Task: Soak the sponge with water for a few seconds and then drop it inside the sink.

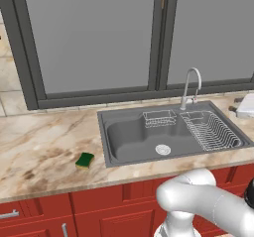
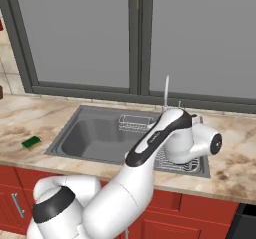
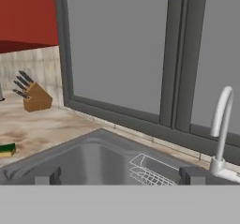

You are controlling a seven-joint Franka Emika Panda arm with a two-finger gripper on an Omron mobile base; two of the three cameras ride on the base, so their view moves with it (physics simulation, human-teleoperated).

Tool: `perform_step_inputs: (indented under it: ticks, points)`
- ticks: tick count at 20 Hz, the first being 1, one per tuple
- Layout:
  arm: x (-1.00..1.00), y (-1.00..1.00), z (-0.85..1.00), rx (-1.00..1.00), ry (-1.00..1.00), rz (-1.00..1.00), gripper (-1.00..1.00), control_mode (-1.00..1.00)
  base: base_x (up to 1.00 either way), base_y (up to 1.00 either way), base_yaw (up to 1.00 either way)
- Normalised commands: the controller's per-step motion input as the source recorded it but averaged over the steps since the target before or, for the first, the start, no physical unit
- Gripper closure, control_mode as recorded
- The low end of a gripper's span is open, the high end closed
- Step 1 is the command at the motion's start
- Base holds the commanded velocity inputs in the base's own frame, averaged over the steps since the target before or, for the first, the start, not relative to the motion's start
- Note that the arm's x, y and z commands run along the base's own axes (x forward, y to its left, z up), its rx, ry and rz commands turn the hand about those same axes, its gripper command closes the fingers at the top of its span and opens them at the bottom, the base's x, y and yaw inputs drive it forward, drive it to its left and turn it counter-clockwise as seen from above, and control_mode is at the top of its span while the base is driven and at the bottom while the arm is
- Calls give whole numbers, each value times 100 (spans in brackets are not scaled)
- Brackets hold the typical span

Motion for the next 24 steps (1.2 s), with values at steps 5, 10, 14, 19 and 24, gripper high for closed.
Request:
perform_step_inputs:
  ticks: [5, 10, 14, 19, 24]
  points:
    - [44, -2, 0, 0, -1, 0, -100, -100, 0, 0, 0]
    - [34, -8, 0, 0, 3, 2, -100, -100, 0, 0, 0]
    - [20, -12, -10, 0, 1, 4, -100, -100, 0, 0, 0]
    - [4, -17, -21, 0, 0, 3, -100, -100, 0, 0, 0]
    - [20, -3, -18, 0, 0, 1, -100, -100, 0, 0, 0]
